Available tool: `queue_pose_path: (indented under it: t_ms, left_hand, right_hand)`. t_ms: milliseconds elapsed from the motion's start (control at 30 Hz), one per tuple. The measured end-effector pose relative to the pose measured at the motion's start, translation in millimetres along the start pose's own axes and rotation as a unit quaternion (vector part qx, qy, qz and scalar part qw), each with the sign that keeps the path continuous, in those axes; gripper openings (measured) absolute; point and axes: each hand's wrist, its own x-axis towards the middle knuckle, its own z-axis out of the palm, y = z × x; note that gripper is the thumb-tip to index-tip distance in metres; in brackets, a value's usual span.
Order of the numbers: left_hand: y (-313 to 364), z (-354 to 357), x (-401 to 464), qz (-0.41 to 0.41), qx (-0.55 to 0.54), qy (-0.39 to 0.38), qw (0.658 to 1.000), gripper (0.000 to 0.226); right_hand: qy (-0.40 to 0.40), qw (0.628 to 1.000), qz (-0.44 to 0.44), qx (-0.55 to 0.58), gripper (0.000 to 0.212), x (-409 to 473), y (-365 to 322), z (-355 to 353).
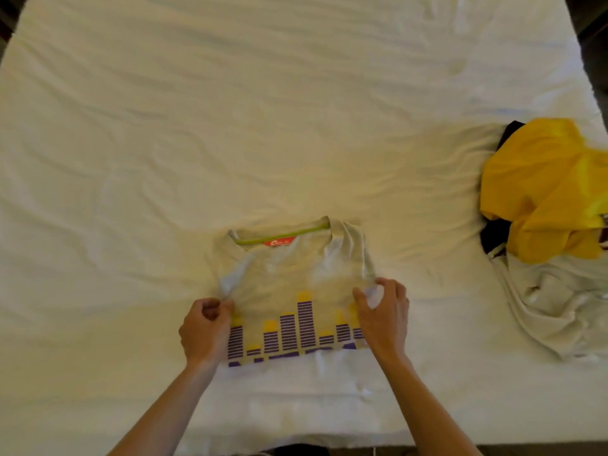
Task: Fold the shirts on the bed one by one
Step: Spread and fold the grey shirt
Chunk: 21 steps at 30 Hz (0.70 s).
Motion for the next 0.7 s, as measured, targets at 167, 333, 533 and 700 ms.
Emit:
queue_pose_path:
  t_ms: [167,333,533,700]
  left_hand:
    - [40.2,12.3,23.6,0.036,0.003,-0.012,0.999,0.046]
    - [44.2,21.2,20.0,0.048,-0.005,0.041,0.998,0.045]
    - [41.8,22.3,24.9,0.114,-0.056,0.064,0.99,0.04]
    - [33.5,25.1,35.6,0.021,-0.069,0.036,0.997,0.026]
  right_hand:
    - [-0.068,0.994,-0.046,-0.075,0.036,51.8,-33.5,-5.2]
    - [-0.05,0.996,-0.054,-0.057,0.028,61.9,-45.8,-9.8]
    - [-0.062,0.993,0.021,0.096,0.03,66.6,-29.5,-9.8]
    - [-0.121,0.96,0.135,0.214,0.038,46.4,-4.8,3.3]
